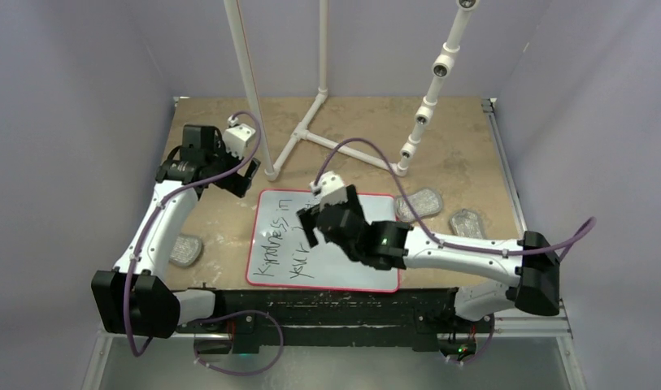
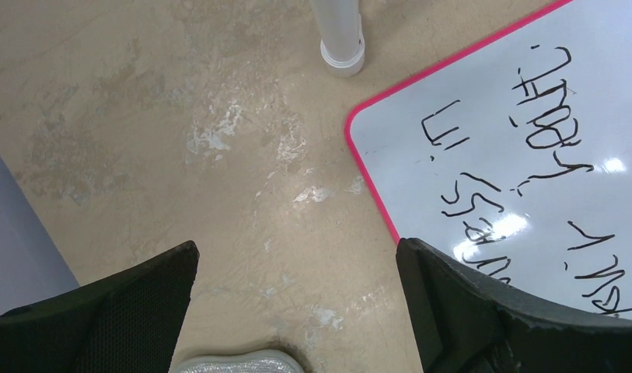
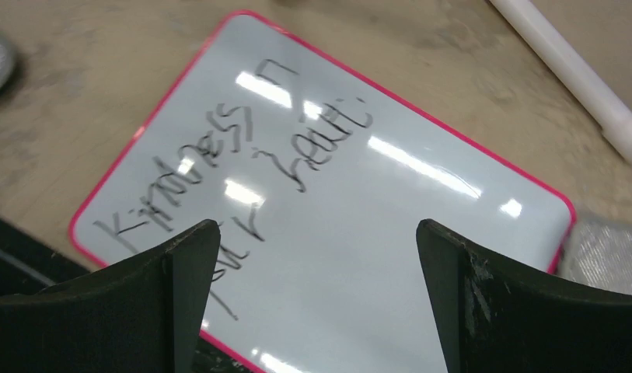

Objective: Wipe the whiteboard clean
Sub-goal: Place the whiteboard at the center of the board, then pick up the whiteboard eraser from the center of the board.

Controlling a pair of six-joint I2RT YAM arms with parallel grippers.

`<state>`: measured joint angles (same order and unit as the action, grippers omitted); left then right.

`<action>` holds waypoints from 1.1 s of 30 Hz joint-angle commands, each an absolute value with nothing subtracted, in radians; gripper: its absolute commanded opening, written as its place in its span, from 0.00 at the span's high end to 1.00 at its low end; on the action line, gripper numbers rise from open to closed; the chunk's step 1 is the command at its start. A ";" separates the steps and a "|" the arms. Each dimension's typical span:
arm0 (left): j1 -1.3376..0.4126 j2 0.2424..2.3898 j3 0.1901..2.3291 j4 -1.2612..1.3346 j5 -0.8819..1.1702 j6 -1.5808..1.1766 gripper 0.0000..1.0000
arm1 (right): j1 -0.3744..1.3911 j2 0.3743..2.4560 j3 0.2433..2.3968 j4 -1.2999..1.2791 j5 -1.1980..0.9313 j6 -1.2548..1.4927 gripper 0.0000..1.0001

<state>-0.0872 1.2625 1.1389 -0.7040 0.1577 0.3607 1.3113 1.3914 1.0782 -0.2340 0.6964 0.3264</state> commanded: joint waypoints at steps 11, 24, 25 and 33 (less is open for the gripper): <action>-0.073 1.158 1.046 -0.610 0.164 0.356 0.01 | 0.729 1.269 0.859 -0.542 0.583 0.780 0.17; -0.072 1.187 1.060 -0.648 0.185 0.390 0.01 | 0.562 1.489 0.859 -0.322 0.608 0.595 0.46; -0.072 1.187 1.057 -0.648 0.186 0.390 0.02 | 0.561 1.488 0.851 -0.306 0.591 0.585 0.46; -0.073 1.194 1.058 -0.660 0.191 0.392 0.03 | 0.561 1.471 0.814 -0.248 0.469 0.566 0.47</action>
<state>-0.0788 1.2114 1.0561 -0.6735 0.1722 0.3809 0.5579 1.4982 0.8253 -0.3077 0.5251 0.5911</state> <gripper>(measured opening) 0.975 0.529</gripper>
